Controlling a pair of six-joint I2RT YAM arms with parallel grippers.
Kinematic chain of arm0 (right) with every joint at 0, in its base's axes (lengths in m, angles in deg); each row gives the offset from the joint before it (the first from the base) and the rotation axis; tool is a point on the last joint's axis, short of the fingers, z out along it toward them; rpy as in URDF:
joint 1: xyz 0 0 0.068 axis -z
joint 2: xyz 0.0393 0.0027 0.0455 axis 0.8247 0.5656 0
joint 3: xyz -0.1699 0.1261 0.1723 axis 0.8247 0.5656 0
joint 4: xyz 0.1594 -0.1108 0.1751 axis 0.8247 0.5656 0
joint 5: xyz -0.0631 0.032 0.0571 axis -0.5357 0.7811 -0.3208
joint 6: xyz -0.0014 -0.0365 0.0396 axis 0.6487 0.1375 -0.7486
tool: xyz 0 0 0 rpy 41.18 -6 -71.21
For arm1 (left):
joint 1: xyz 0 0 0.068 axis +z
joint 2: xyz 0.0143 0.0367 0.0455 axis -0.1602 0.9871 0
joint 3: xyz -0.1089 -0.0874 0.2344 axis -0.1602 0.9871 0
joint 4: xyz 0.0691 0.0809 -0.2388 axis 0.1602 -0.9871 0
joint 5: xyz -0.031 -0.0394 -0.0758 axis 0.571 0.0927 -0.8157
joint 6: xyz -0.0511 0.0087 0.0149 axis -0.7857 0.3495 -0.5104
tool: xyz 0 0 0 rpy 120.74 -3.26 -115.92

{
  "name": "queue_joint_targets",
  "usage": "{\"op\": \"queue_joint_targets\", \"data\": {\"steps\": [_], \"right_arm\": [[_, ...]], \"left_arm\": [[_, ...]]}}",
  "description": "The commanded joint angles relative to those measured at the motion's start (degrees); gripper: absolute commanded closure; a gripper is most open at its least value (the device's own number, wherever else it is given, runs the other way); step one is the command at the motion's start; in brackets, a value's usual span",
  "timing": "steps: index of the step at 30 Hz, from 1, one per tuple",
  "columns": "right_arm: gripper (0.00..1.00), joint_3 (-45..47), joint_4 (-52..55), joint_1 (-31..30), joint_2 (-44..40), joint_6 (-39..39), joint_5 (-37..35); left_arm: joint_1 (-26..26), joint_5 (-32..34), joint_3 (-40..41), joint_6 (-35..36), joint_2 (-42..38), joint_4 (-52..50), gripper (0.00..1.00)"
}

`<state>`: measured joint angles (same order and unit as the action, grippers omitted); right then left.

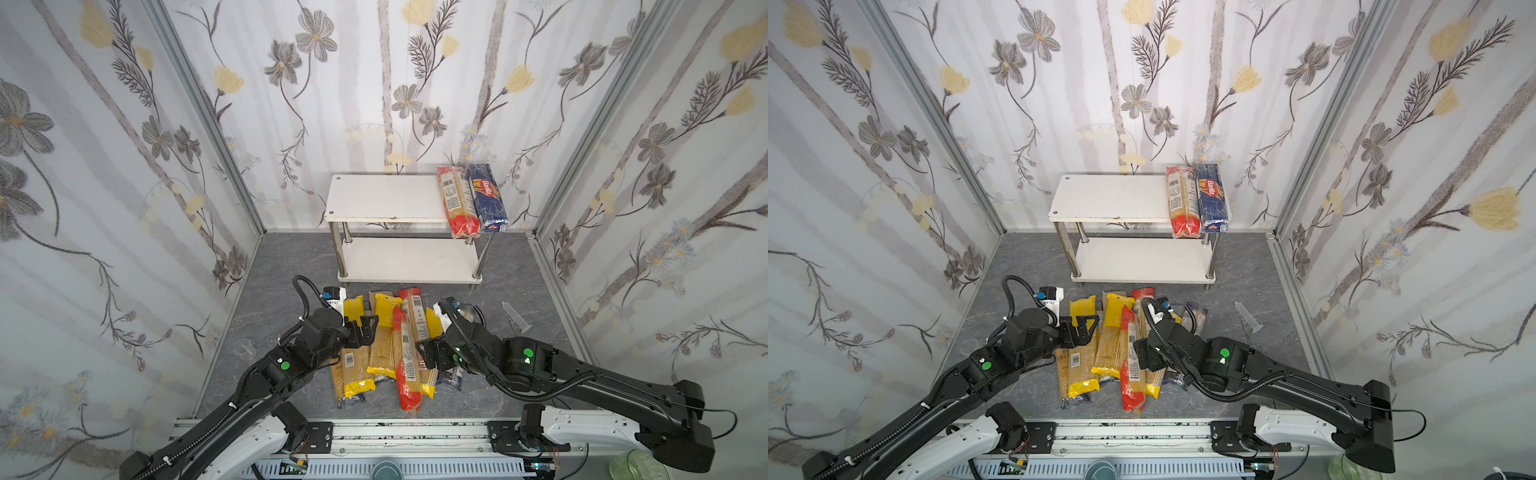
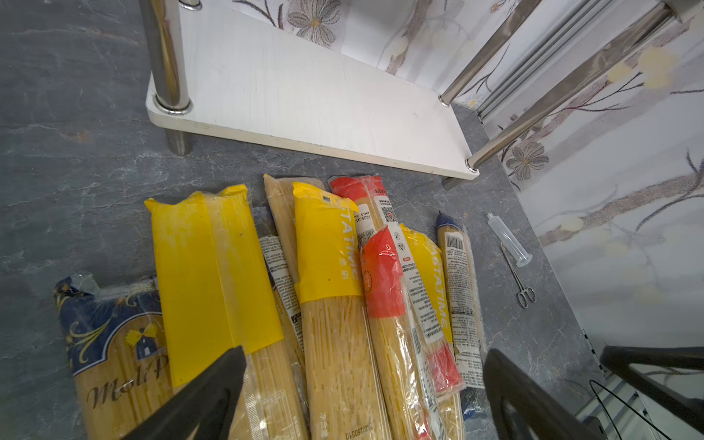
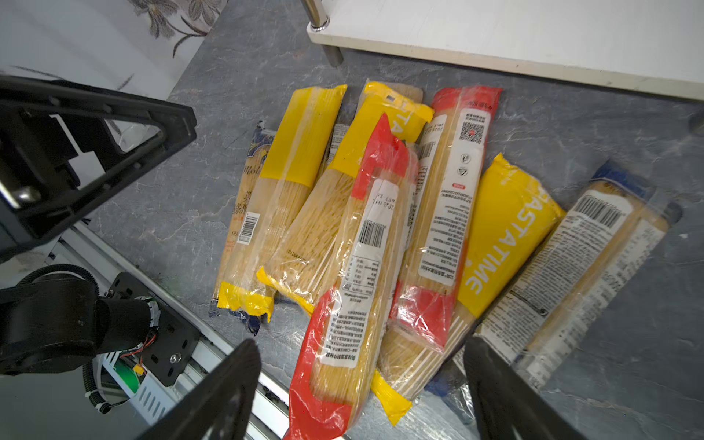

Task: Arrange pasta packages on shelves
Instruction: Place the pasta bag on the shelf, then pick up the pasta bag from the pasta bags.

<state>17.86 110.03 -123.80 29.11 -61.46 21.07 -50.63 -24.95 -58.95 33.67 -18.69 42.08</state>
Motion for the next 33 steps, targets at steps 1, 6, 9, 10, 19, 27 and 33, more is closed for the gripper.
{"op": "queue_joint_targets", "data": {"steps": [1,6,9,10,19,27,33], "right_arm": [[0.15,3.1,-10.3,-1.4,1.9,-3.7,4.1],[0.14,6.9,-14.5,-2.1,6.2,-4.9,7.4],[0.14,9.4,-18.9,-2.1,8.6,-5.9,10.1],[0.14,9.5,-20.0,-2.0,9.7,-6.1,10.8],[0.14,11.1,-22.7,-2.0,19.3,-6.8,13.7],[0.14,10.4,-22.1,-1.9,25.4,-7.2,14.1],[0.31,8.6,-21.6,-1.4,26.8,-6.8,14.7]], "left_arm": [[0.0,-0.6,0.6,-2.8,-0.2,0.0,0.0],[0.0,-0.1,-0.1,-2.3,0.1,-0.5,0.0],[0.0,0.2,-1.5,-1.3,1.4,-1.0,0.0],[0.0,0.3,-2.0,-1.0,1.9,-1.2,0.0],[0.1,1.8,-5.9,1.9,4.7,-2.1,0.0],[0.5,2.5,-7.2,3.4,5.5,-2.5,0.0],[0.7,2.6,-7.7,4.1,5.7,-2.5,0.0]]}}
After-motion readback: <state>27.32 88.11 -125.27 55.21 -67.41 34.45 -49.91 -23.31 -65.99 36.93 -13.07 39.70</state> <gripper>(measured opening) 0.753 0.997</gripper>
